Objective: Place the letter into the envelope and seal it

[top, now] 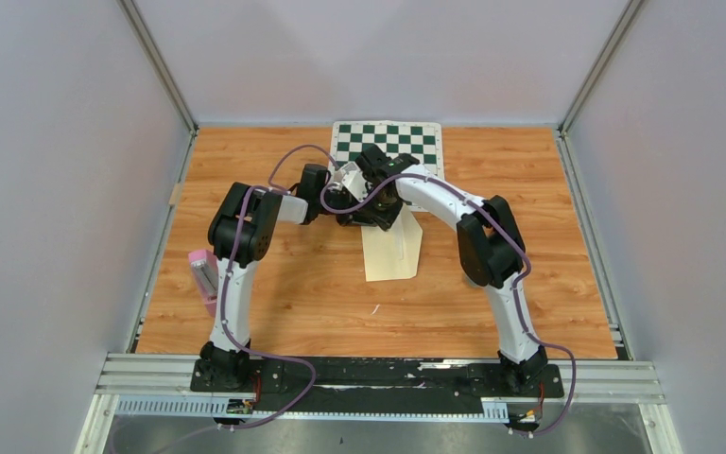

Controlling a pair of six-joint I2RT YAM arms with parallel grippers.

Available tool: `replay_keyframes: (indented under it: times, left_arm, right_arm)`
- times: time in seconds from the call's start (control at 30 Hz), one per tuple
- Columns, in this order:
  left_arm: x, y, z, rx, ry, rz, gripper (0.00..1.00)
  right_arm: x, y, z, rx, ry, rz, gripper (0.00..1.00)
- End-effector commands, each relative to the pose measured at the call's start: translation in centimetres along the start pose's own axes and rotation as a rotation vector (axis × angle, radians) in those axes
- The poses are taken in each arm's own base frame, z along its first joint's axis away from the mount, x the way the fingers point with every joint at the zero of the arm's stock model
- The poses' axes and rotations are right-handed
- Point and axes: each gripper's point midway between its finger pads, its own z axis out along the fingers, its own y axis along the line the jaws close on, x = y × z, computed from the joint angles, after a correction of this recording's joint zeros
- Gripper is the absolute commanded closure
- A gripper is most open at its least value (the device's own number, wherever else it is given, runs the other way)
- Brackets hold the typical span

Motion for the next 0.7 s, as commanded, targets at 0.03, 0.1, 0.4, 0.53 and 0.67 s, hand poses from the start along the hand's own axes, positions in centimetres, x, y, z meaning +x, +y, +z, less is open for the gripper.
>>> replay_keyframes:
  times: [0.03,0.1,0.4,0.53,0.67]
  left_arm:
    - [-0.2,1.4,0.4,-0.039,-0.013,0.013,1.00]
    - [-0.1,1.4,0.4,-0.039,-0.011,0.012,1.00]
    - [-0.2,1.5,0.4,-0.041,-0.012,0.011,1.00]
    - [-0.1,1.6,0.4,-0.042,-0.012,0.008,1.00]
    - [-0.1,1.8,0.6,-0.044,-0.010,0.003,1.00]
  right_arm:
    - [0.0,-1.1,1.9,0.030,-0.006,0.014,1.00]
    - [0.6,-0.4,1.9,-0.004,0.012,0.010,1.00]
    - [4.2,3.1,1.3,-0.151,0.131,0.014,1.00]
    - [4.5,3.7,0.9,-0.171,0.144,0.004,1.00]
    - [4.8,4.7,0.2,-0.212,0.164,-0.002,1.00]
